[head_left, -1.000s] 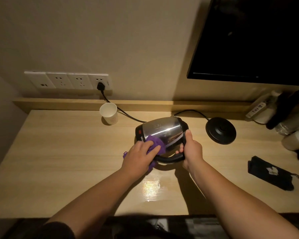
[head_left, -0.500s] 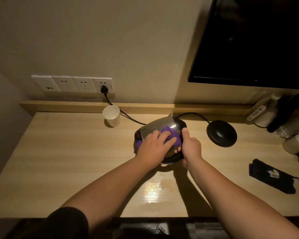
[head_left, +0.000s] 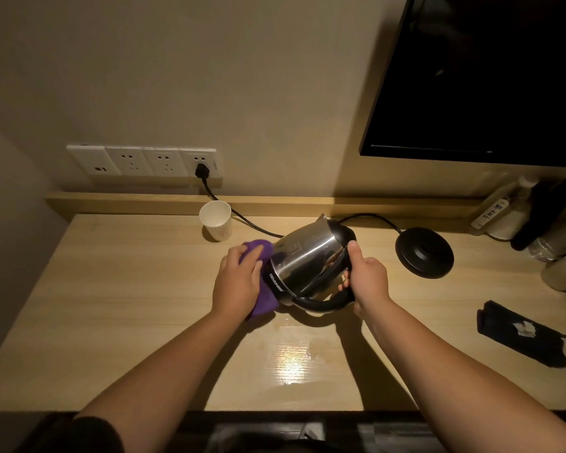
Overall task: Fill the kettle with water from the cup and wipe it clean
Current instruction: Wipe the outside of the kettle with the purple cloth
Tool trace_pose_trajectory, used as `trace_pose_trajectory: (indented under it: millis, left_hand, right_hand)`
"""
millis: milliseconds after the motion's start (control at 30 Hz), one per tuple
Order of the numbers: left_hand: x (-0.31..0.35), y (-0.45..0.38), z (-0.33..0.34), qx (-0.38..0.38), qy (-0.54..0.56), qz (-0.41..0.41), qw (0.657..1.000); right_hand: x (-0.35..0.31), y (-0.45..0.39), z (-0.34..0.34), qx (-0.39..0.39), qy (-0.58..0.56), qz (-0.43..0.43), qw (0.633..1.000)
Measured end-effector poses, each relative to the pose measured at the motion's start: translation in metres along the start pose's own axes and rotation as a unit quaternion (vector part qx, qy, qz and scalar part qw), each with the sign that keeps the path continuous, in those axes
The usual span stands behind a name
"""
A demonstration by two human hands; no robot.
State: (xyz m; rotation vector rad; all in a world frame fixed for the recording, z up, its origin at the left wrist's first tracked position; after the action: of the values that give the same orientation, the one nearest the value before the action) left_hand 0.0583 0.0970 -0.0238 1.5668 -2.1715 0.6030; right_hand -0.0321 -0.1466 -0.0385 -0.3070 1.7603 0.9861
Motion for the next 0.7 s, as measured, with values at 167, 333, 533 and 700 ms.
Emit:
trace_pose_trajectory:
  millis: [167, 333, 533, 700]
  left_hand:
    - [0.059, -0.021, 0.005, -0.058, 0.003, 0.121, 0.991]
    - [0.061, -0.065, 0.021, -0.108, 0.025, 0.056, 0.992]
    - [0.012, -0.097, 0.044, -0.257, -0.001, -0.013, 0.966]
    - [0.018, -0.088, 0.047, -0.271, 0.022, 0.004, 0.962]
  right_hand:
    - [0.001, 0.0, -0.004, 0.005, 0.014, -0.004, 1.0]
    - [0.005, 0.001, -0.01, 0.002, 0.027, -0.026, 0.999]
    - [0.014, -0.001, -0.014, -0.007, 0.04, -0.03, 0.999]
    - [0.012, 0.0, -0.018, 0.011, 0.04, -0.045, 0.998]
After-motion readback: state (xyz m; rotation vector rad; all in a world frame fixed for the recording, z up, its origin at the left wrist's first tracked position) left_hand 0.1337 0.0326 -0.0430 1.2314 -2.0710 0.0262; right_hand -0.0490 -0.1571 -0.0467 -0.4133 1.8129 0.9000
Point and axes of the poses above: each hand's wrist, its own y-axis away from the middle knuckle, its own z-axis out of the palm, x = y × z, the point moved 7 cm from there along -y, towards the middle knuckle, and after that the axes turned 3 degrees about -y, right-handed, at the moved point
